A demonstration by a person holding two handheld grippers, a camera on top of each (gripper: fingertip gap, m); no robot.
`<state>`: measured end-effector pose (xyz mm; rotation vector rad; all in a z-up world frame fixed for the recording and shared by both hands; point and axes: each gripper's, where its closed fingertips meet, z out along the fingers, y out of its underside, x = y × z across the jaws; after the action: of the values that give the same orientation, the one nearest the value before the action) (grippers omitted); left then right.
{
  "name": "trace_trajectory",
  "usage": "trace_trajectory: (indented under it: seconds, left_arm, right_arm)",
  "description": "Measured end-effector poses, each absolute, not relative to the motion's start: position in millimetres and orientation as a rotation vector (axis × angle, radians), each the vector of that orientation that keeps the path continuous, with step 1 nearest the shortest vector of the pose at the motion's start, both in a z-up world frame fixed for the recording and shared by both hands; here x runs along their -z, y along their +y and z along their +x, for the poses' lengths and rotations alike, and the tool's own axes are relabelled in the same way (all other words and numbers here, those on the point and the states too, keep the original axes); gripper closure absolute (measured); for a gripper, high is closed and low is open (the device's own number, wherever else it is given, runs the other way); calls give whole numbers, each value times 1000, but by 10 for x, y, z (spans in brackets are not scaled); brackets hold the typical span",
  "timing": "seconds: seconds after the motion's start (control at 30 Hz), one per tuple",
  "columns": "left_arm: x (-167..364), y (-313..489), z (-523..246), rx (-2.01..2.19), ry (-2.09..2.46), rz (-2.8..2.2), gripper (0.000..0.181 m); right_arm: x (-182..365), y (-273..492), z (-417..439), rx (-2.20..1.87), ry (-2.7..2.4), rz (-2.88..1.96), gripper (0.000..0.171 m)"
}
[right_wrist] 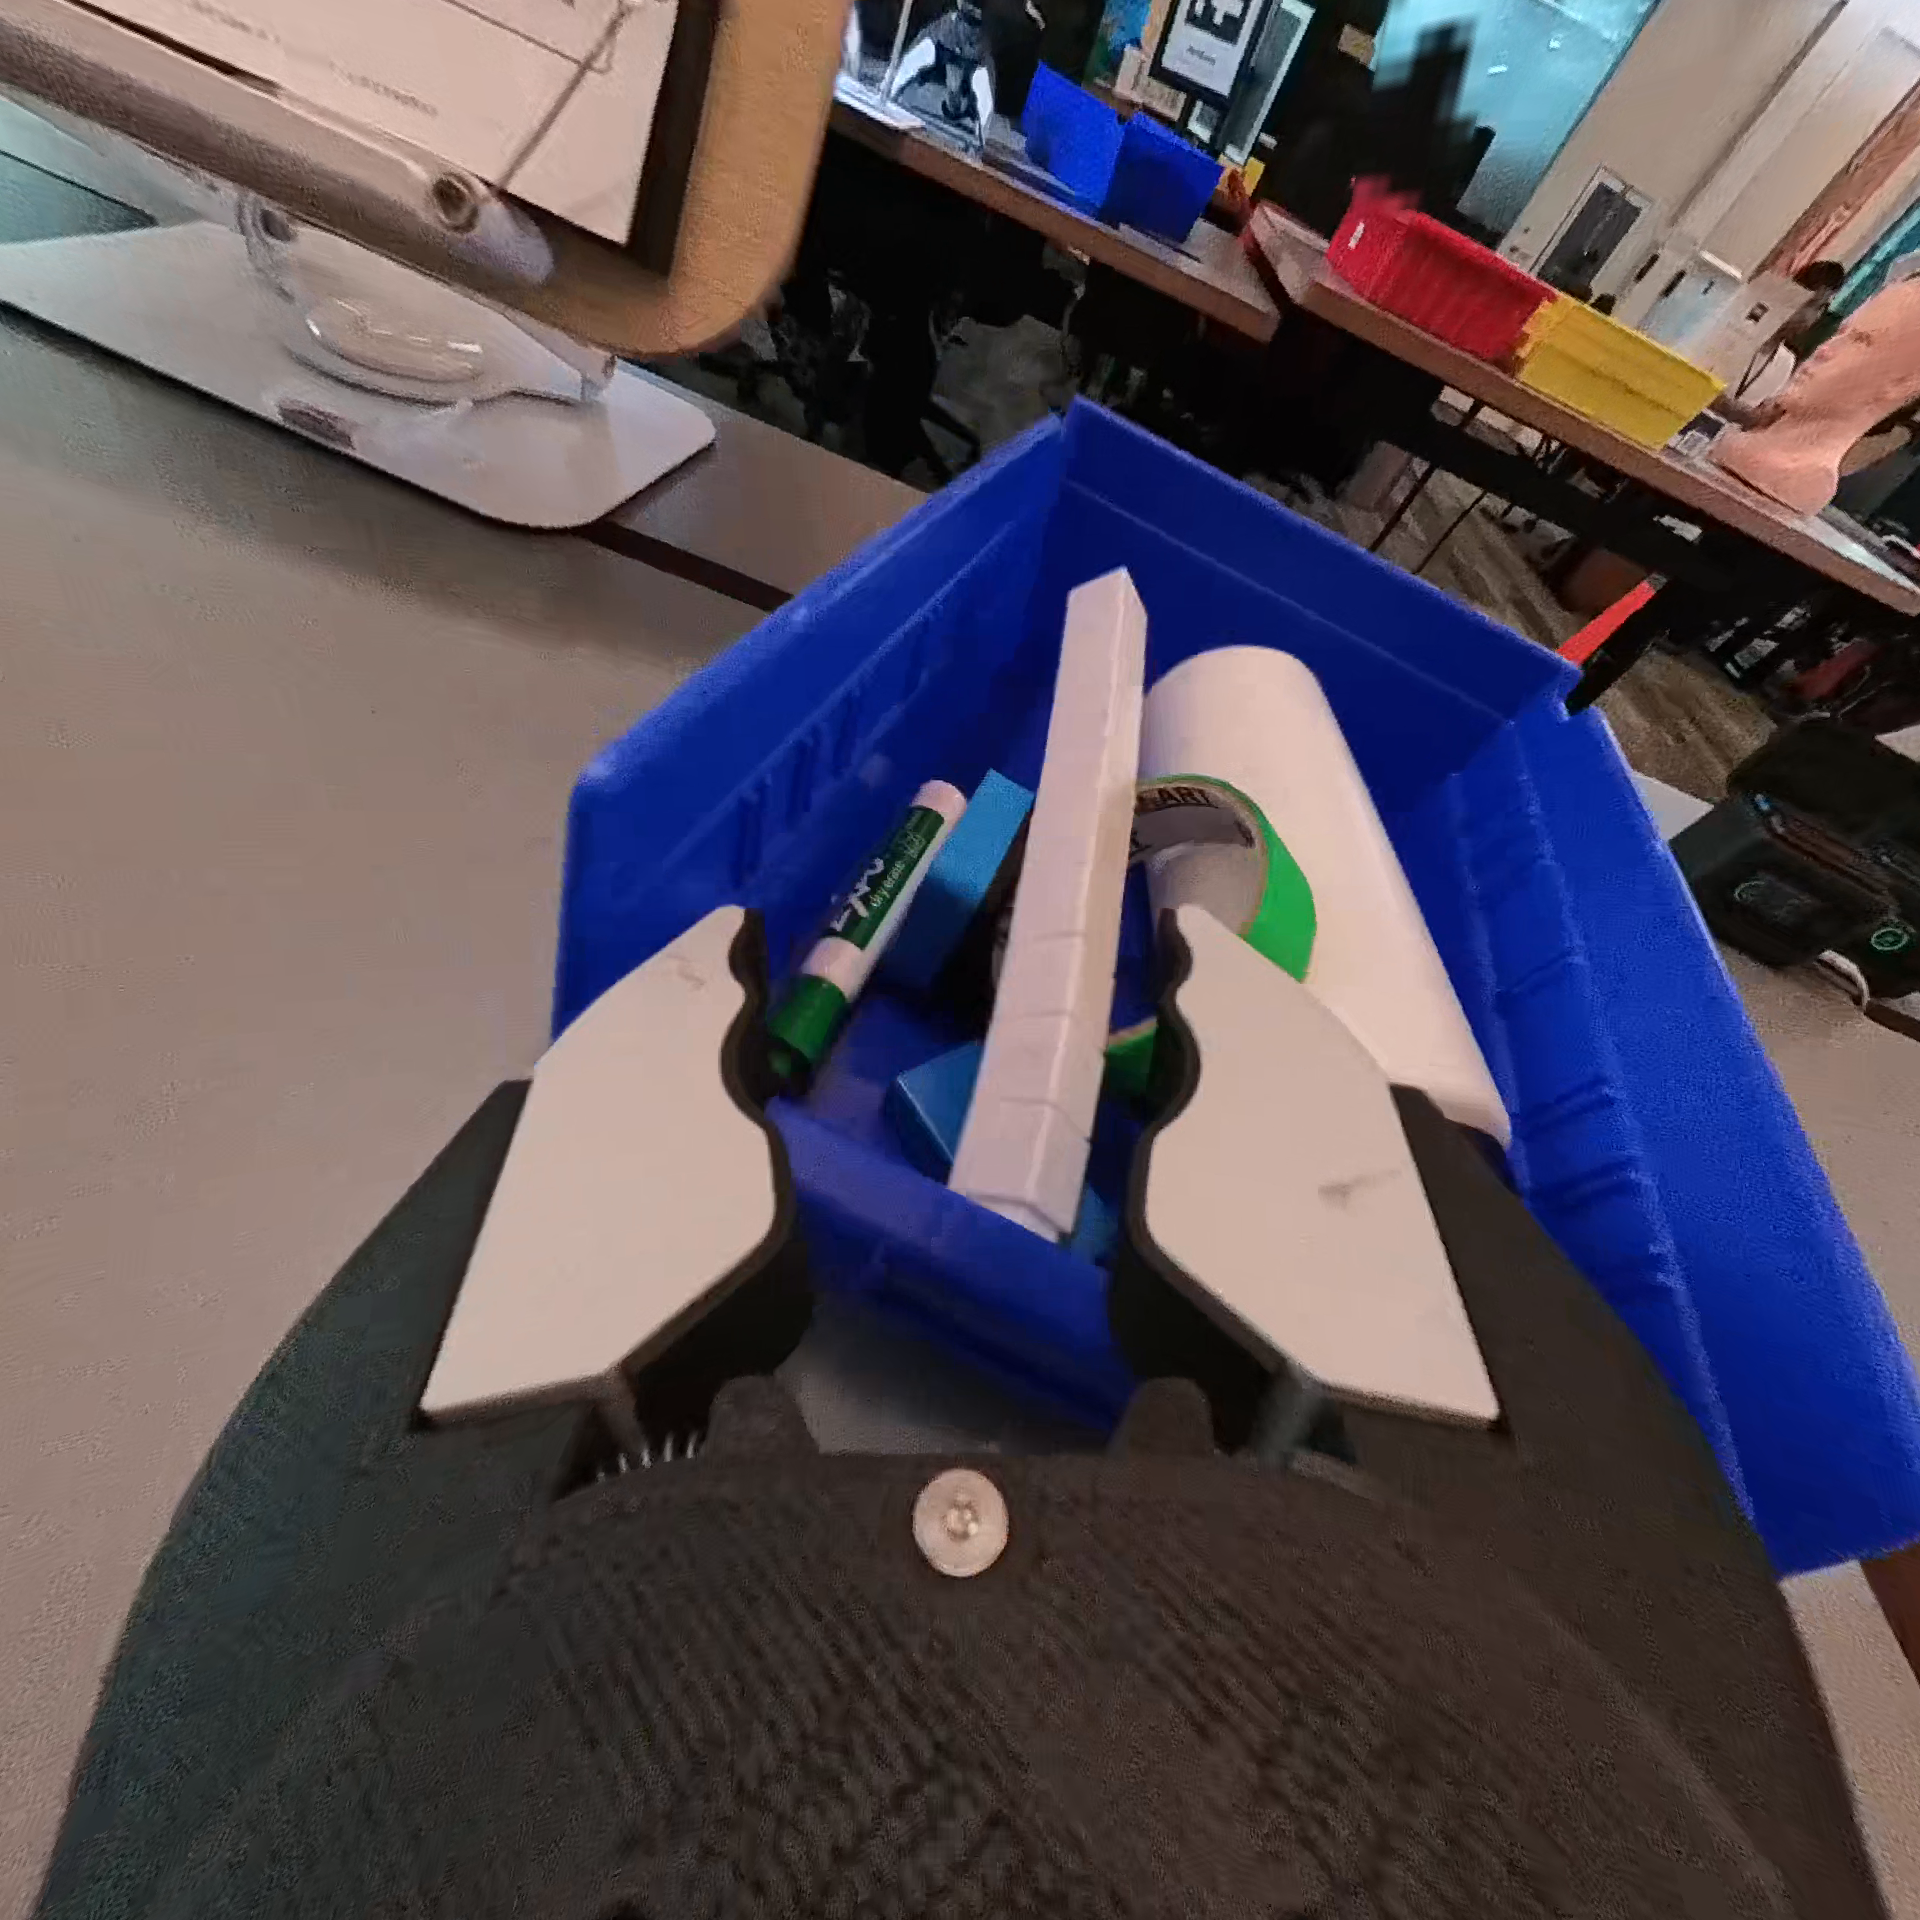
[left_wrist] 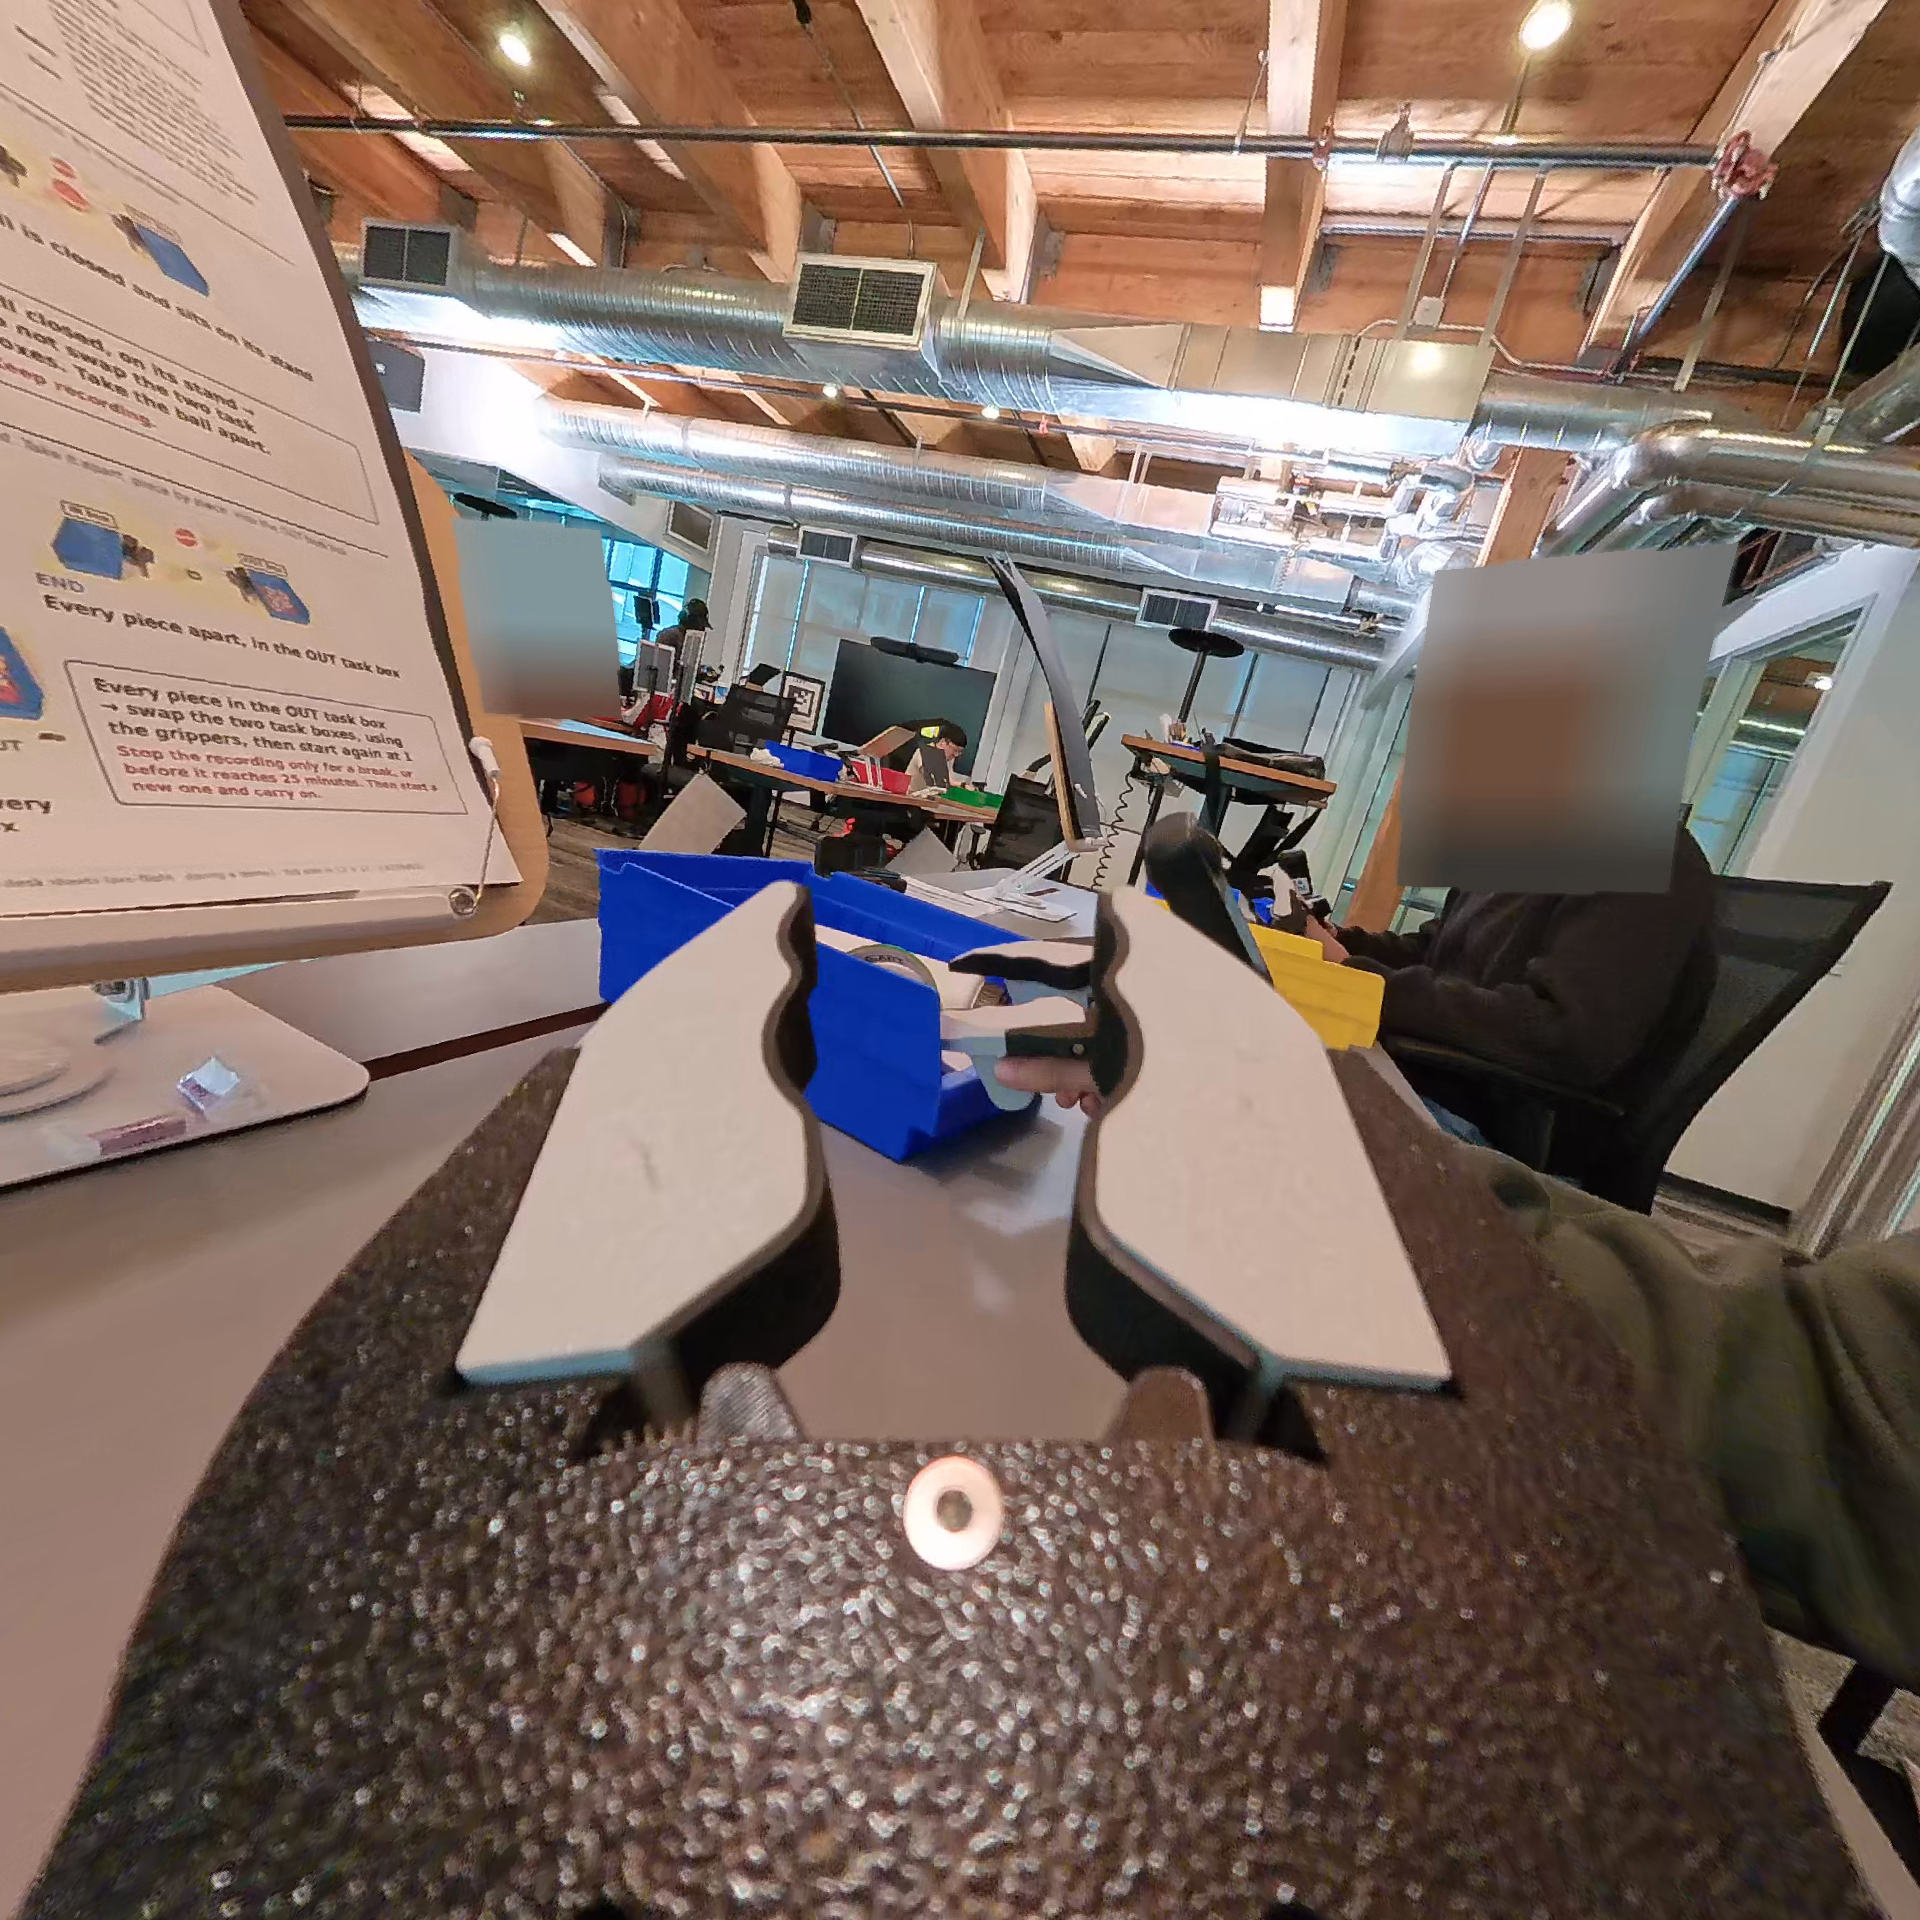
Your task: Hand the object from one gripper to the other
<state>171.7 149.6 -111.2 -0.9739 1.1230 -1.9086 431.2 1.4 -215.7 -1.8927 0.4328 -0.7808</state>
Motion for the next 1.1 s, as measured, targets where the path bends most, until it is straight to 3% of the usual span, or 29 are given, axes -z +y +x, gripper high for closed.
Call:
trace_trajectory:
  seconds: [0.03, 0.13, 0.17, 0.2, 0.27, 0.33, 0.67, 0.8, 0.97, 1.1]
  left_arm:
    - [1109, 1510, 1714, 1912, 1115, -979, 131]
    - [1104, 1560, 1710, 1898, 1098, -989, 132]
    - [1102, 1585, 1707, 1886, 1090, -994, 133]
    - [1103, 1618, 1708, 1869, 1081, -1006, 134]
    - [1131, 1715, 1721, 1814, 1069, -1062, 136]
    - [1172, 1864, 1727, 1715, 1066, -1145, 138]
    - [1412, 3568, 798, 840, 1046, -1658, 137]
    - [1965, 4060, 752, 608, 1278, -2086, 100]
    - [2301, 4490, 988, 467, 1309, -2411, 101]
    - [2576, 4585, 1027, 290, 1395, -2590, 114]
  right_arm:
    - [2096, 63, 4259, 786, 408, -1867, 98]
    - [1819, 171, 4091, 878, 312, -1743, 126]
    - [1711, 220, 4001, 892, 265, -1689, 120]
    - [1609, 280, 3886, 873, 224, -1636, 99]
    - [1481, 332, 3739, 851, 221, -1575, 104]
    - [1441, 406, 3622, 845, 171, -1561, 93]
    - [1787, 874, 3110, 736, -80, -1635, 98]
    - [1903, 1011, 2895, 694, -175, -1674, 93]
    - [2021, 1101, 2721, 614, -244, -1687, 89]
    - [2031, 1094, 2725, 596, -240, -1692, 90]
